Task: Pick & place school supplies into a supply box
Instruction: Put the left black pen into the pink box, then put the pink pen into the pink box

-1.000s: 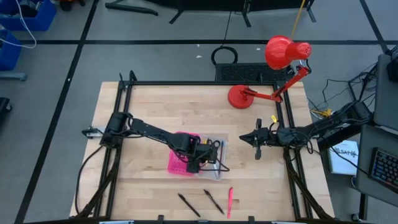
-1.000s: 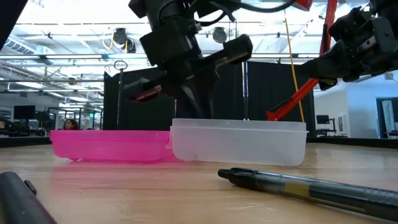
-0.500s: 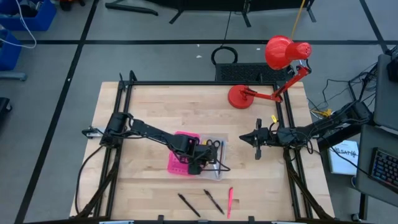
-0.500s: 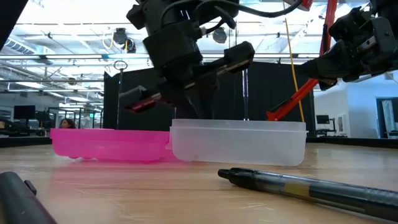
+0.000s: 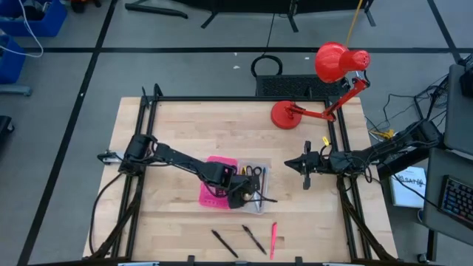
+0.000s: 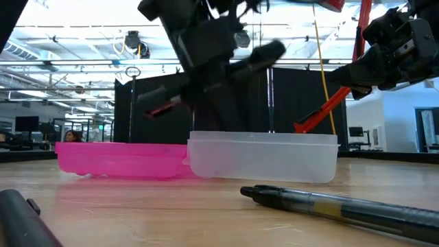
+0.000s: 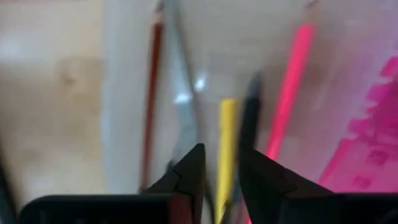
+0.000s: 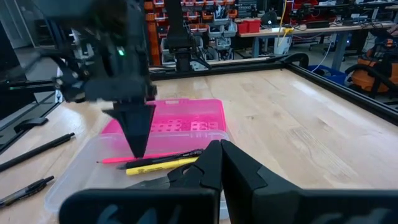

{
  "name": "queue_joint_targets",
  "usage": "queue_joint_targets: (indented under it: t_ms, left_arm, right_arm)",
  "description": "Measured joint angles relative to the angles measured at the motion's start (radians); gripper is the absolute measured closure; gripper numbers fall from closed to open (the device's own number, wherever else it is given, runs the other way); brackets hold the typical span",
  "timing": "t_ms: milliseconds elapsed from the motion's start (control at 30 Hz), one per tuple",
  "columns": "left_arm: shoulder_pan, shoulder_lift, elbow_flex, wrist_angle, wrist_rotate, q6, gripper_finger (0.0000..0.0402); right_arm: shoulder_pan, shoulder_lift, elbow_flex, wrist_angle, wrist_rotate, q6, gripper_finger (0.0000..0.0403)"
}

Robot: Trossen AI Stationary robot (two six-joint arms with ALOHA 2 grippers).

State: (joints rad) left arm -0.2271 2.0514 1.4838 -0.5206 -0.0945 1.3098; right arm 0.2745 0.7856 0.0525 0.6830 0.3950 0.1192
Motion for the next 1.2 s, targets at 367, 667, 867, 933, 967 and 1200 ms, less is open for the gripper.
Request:
queue_joint_targets:
  t_ms: [367,667,867,933,967,1200]
  left_arm:
    - [-0.046,-0.386,0.002,-0.151,0.017,-0.303,0.0324]
    - [-0.007,-0.915,-0.441,0.023,0.293,-0.763,0.0390]
    - [-0.074,-1.259,-0.837,0.249,0.304,-1.010,0.0397]
    - [-0.083,-1.353,-0.947,0.332,0.240,-1.102,0.0391]
    - [-0.083,-1.391,-1.000,0.379,0.190,-1.162,0.0388]
    - [-0.091,-1.561,-1.313,0.661,0.064,-1.271,0.0396]
  right_arm:
    - [0.000,0.000,0.000,0.006,-0.003,0.013,0.0403]
    - [0.000,0.000,0.000,0.006,-0.003,0.026,0.0403]
    - [0.000,0.000,0.000,0.007,-0.003,0.030,0.0403]
    - [0.000,0.000,0.000,0.006,-0.004,0.049,0.0403]
    - [0.000,0.000,0.000,0.006,-0.004,0.051,0.0403]
    - [0.000,0.000,0.000,0.006,0.014,0.032,0.0403]
